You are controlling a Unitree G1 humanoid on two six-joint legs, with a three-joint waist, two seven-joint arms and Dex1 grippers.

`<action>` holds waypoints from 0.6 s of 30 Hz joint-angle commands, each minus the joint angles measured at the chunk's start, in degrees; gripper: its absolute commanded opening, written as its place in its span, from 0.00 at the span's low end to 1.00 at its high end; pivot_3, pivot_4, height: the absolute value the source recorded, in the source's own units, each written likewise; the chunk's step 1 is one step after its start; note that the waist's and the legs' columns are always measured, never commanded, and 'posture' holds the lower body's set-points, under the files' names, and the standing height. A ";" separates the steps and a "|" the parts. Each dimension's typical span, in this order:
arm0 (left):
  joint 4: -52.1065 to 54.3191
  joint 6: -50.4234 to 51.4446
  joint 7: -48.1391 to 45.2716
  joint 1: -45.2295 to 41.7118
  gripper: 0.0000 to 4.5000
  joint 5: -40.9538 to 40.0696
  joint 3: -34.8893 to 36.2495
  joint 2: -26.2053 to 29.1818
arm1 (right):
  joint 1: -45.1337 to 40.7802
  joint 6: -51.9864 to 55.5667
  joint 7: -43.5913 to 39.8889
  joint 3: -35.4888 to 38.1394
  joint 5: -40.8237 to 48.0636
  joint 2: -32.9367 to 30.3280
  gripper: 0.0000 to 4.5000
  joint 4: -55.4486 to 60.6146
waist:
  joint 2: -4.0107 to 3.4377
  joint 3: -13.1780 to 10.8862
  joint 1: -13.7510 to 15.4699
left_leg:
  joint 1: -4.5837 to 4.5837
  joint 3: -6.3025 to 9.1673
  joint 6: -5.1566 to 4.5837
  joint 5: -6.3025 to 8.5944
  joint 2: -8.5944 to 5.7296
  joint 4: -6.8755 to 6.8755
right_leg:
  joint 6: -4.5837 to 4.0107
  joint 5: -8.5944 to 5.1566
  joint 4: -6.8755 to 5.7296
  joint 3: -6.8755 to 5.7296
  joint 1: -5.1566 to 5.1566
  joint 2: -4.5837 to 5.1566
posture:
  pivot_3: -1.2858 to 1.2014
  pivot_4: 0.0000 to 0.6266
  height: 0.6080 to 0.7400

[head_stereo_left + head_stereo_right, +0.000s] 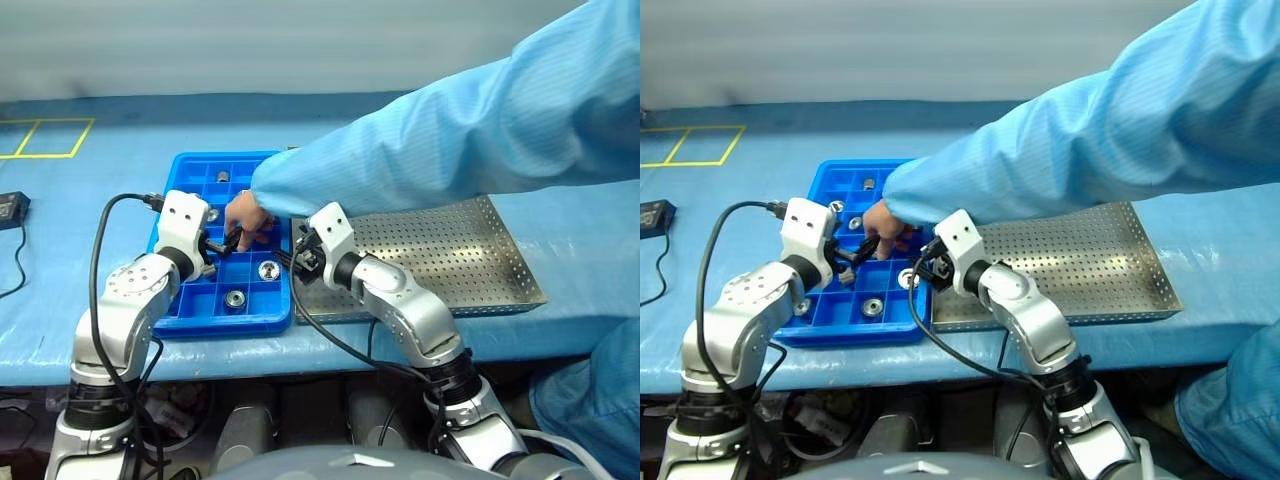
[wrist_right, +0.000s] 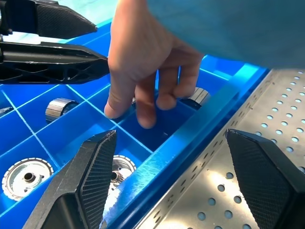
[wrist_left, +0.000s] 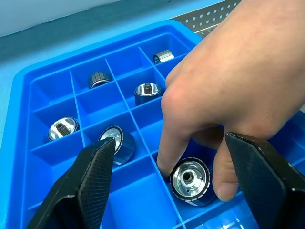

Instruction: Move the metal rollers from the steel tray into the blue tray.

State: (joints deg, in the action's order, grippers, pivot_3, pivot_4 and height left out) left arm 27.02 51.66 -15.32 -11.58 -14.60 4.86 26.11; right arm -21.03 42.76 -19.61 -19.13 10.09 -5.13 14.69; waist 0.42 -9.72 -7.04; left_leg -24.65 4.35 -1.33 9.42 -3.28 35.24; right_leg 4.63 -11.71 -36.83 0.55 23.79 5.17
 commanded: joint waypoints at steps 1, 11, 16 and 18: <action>0.61 -1.46 -0.49 -0.51 0.89 0.23 -0.26 -0.03 | -0.45 -0.43 0.28 0.91 0.11 0.30 0.86 1.84 | 0.00 0.00 -0.01 | 0.00 0.00 0.00 0.00 0.00 0.00 | 0.00 0.00 0.00 0.00 0.00 0.00 | 0.44 0.24 1.00; 0.39 -2.02 -1.10 -0.19 0.89 0.33 -0.98 -0.18 | -0.16 -0.19 0.56 1.39 -0.20 0.09 0.86 2.32 | 0.00 0.00 -0.03 | 0.00 0.00 0.00 0.00 0.00 0.00 | 0.00 0.00 0.00 0.00 0.00 0.00 | 0.44 0.24 1.00; 0.15 -2.23 -1.24 -0.24 0.89 0.24 -1.21 -0.30 | 0.11 0.21 0.77 1.67 -0.13 -0.08 0.86 2.79 | 0.00 0.00 -0.07 | 0.00 0.00 0.00 0.00 0.00 0.00 | 0.00 0.00 0.00 0.00 0.00 0.00 | 0.43 0.24 1.00; 0.11 -2.27 -1.34 -0.22 0.89 0.18 -1.31 -0.28 | 0.15 0.31 0.80 1.77 -0.09 -0.19 0.86 2.95 | 0.00 0.00 -0.10 | 0.00 0.00 0.00 0.00 0.00 0.00 | 0.00 0.00 0.00 0.00 0.00 0.00 | 0.43 0.24 1.00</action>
State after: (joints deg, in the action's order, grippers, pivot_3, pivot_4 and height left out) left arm 26.90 50.65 -16.39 -11.36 -14.62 3.35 26.01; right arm -20.86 43.15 -18.80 -18.08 9.59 -5.43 14.71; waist 0.42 -9.72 -7.14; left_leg -24.65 4.35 -1.33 9.42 -3.29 35.24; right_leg 4.63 -11.72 -36.83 0.55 23.79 5.18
